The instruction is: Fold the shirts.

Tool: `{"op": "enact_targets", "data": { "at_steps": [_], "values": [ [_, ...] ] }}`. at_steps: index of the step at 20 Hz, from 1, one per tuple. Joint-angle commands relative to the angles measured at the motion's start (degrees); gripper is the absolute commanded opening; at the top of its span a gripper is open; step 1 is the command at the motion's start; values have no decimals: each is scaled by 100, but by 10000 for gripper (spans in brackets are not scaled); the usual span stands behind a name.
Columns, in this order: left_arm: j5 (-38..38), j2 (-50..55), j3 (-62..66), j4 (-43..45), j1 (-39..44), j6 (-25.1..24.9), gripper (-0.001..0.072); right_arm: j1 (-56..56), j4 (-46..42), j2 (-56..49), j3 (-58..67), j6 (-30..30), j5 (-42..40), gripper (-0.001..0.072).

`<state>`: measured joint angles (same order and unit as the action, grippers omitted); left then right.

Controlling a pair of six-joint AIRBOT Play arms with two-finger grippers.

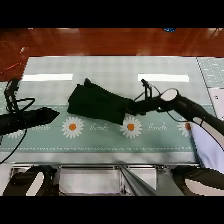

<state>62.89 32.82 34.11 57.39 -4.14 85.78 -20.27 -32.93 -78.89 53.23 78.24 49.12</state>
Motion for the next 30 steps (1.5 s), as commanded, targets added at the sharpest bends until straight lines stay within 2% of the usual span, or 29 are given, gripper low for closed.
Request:
{"op": "enact_targets", "data": {
  "at_steps": [1,7,12,18,22,25,28,30],
  "values": [
    [-31,4,-7,-2,0,0,24,22,-330,-22,1606,151,638,20],
    [-24,4,-7,-2,0,0,24,509,-1517,-22,4736,1091,2006,20],
    [72,4,-7,-4,0,0,24,2044,-1698,98,6096,1569,3126,20],
    [76,4,-7,-111,0,-15,24,4328,-1692,579,6120,1880,4162,20],
    [-4,4,-4,-114,0,-249,24,5506,-1738,855,6120,1947,5097,19],
    [-280,4,-4,-186,0,-267,24,6247,-2238,1082,6113,1904,5702,19],
    [-601,7,-4,-223,0,-284,24,7171,-2505,1445,5637,1875,5737,19],
    [-710,4,-4,-225,0,-284,24,7713,-2557,1856,4732,1672,5735,19]
  ]
}}
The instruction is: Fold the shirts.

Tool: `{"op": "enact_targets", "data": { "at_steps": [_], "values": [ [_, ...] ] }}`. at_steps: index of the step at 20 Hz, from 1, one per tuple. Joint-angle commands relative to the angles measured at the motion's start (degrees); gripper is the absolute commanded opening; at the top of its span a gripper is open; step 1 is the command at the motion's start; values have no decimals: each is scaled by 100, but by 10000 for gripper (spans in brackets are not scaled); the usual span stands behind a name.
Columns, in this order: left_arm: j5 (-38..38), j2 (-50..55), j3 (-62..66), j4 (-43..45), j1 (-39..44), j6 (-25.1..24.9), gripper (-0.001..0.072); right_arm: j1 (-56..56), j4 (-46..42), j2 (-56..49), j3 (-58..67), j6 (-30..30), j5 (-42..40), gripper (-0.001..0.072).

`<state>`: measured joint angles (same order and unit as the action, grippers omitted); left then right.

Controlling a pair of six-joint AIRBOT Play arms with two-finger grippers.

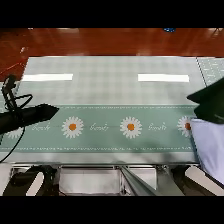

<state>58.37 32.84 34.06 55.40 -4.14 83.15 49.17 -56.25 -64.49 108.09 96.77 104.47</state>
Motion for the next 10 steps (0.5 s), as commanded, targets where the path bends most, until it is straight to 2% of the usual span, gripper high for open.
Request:
{"op": "enact_targets", "data": {
  "at_steps": [1,3,5,10],
  "values": [
    [-291,4,0,-26,0,-44,24,1034,-439,658,-1314,-275,199,20],
    [-317,4,0,-44,0,-129,24,1639,-946,1097,-2319,-243,201,20],
    [-352,4,0,-61,0,-129,24,2131,-1823,1589,-3180,-160,201,21],
    [-562,4,0,-61,0,-170,24,2321,-3154,2575,-4597,-46,208,22]
  ]
}}
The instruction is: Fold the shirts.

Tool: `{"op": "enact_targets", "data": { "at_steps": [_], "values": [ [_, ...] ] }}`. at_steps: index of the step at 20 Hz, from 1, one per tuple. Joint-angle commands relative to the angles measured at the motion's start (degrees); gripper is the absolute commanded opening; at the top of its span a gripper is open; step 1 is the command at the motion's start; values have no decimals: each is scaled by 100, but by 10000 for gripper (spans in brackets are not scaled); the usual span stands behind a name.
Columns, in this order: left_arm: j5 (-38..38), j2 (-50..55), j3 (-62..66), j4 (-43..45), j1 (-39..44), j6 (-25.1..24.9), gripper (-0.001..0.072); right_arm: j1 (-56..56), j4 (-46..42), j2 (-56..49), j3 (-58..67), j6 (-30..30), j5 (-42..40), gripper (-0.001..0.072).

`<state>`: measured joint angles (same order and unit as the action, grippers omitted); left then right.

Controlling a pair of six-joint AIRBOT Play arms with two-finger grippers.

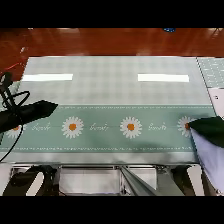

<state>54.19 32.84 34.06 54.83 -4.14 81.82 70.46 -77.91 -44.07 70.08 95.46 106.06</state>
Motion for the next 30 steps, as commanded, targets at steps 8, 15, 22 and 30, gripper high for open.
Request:
{"op": "enact_targets", "data": {
  "at_steps": [8,15,22,30],
  "values": [
    [-737,232,0,-4,0,-39,24,46,-1690,870,-1224,4,48,414],
    [-802,968,767,-4,0,-385,24,-35,1976,-470,-144,96,-398,21],
    [699,2918,4583,-24,922,-354,23,-4918,2376,-2035,1781,-284,-3501,21],
    [1696,4352,4354,2640,1827,1217,24,-8662,-2105,-3724,1268,568,-2815,20]
  ]
}}
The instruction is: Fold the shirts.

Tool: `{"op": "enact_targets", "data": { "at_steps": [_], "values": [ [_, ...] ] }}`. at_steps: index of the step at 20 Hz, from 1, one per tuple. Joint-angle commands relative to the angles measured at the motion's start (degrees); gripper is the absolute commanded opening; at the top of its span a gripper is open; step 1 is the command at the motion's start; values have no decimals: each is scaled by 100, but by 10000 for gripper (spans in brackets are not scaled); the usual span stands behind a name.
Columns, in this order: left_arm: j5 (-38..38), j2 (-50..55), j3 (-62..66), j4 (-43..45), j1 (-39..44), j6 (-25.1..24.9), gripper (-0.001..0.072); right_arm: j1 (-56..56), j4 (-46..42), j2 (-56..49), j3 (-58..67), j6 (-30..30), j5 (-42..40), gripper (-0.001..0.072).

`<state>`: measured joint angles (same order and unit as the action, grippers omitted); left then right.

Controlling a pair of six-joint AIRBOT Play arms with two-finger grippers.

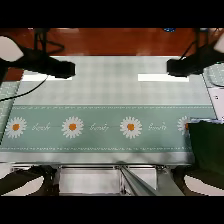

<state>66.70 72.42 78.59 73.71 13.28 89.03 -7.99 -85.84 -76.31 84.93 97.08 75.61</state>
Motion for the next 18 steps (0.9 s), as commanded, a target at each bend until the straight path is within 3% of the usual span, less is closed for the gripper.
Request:
{"op": "enact_targets", "data": {
  "at_steps": [1,18],
  "values": [
    [498,420,-105,752,63,496,24,-813,-1274,-518,-345,428,195,20],
    [431,439,-96,752,68,494,24,-820,-1268,-452,-446,470,400,21]
  ]
}}
